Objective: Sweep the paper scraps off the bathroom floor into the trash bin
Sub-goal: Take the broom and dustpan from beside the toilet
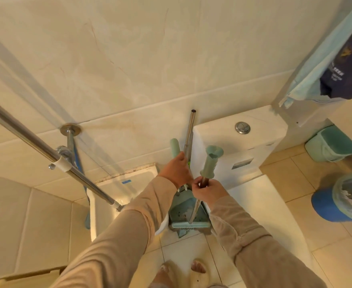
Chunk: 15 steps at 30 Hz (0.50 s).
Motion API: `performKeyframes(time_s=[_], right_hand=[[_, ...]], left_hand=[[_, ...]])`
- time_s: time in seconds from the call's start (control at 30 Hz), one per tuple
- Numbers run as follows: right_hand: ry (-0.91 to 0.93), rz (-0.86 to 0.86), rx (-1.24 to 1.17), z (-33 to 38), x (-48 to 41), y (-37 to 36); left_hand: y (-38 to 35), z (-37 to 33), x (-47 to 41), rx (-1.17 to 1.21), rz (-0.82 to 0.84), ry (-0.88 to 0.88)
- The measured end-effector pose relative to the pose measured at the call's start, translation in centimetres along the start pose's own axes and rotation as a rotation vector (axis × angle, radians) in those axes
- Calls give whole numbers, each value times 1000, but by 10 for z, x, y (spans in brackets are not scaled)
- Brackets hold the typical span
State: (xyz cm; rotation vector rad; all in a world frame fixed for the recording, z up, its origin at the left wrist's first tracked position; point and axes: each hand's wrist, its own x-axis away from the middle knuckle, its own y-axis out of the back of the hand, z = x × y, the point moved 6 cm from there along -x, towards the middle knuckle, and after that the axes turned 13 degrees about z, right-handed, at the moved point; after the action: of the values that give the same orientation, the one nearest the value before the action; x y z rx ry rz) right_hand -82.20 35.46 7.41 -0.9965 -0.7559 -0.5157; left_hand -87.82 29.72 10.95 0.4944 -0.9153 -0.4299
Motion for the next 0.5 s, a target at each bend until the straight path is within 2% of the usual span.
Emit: performKeyframes(time_s=[0.07, 0.1, 0.13, 0.17, 0.23, 0.4, 0.5], right_hand=[[-55, -4, -157, -5, 11, 6], [-73, -78, -171, -10, 17, 13], [-68, -86, -39, -12, 23, 23], [-28, -70, -56, -17, 27, 27], [-8, 6, -255, -28, 32, 28], [54, -58, -741, -72, 38, 30], [142, -94, -1019, -110, 41, 16]], left_hand=[[6, 0, 10, 29, -73, -20], [7, -4, 13, 23, -103, -44], [7, -7, 13, 12, -140, -71], [10, -5, 19, 11, -159, -86], [10, -5, 21, -36, -196, -146], [-6, -12, 28, -266, -145, -362], [-20, -12, 37, -352, -144, -427]])
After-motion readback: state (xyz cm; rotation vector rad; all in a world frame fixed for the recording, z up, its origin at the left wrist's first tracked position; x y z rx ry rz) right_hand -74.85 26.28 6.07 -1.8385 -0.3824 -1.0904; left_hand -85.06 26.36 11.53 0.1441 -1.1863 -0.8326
